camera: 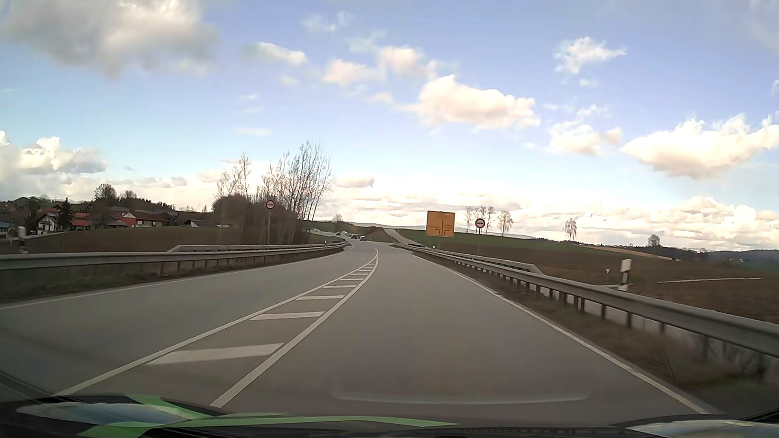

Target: Follow the waypoints while adhering to traffic rules and regulations

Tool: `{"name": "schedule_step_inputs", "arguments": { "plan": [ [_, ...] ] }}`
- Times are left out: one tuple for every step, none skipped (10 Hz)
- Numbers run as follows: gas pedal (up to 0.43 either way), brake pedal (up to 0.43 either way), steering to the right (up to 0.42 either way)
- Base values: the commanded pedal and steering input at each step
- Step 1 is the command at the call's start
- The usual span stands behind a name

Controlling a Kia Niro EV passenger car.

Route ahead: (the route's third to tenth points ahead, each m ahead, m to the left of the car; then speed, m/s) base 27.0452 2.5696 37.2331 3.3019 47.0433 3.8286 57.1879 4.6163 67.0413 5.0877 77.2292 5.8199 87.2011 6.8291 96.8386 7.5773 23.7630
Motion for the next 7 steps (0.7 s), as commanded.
{"name": "schedule_step_inputs", "arguments": {
  "plan": [
    [0.118,0.0,-0.011],
    [0.118,0.0,-0.011],
    [0.118,0.0,-0.011],
    [0.118,0.0,-0.012],
    [0.118,0.0,-0.012],
    [0.118,0.0,-0.012],
    [0.118,0.0,-0.012]
  ]
}}
